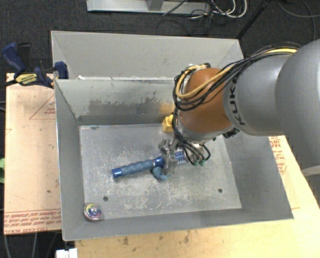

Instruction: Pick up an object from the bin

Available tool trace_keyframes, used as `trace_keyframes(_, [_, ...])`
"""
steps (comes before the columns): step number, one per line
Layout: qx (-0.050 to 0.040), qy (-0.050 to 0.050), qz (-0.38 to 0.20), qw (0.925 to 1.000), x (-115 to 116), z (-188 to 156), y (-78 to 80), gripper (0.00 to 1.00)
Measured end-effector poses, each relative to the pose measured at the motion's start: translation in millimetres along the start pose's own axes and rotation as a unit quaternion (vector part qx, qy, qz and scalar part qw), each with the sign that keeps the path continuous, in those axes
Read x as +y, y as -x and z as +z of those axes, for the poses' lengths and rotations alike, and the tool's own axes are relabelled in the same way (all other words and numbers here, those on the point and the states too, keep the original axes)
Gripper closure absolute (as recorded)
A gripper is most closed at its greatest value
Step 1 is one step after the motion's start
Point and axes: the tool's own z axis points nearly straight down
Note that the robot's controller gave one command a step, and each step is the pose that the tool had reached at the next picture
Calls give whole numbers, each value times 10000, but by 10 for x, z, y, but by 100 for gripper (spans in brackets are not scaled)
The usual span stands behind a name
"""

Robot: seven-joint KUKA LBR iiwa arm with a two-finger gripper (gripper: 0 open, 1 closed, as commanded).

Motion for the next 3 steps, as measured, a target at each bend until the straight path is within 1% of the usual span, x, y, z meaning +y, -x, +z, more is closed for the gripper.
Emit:
trace_keyframes(1, [-21,6,1,10000,5,35,-7,0])
trace_keyframes(2, [13,-3,1,10000,-4,29,-16,100])
trace_keyframes(3, [4,-10,-75,10000,-36,-2047,-27,100])
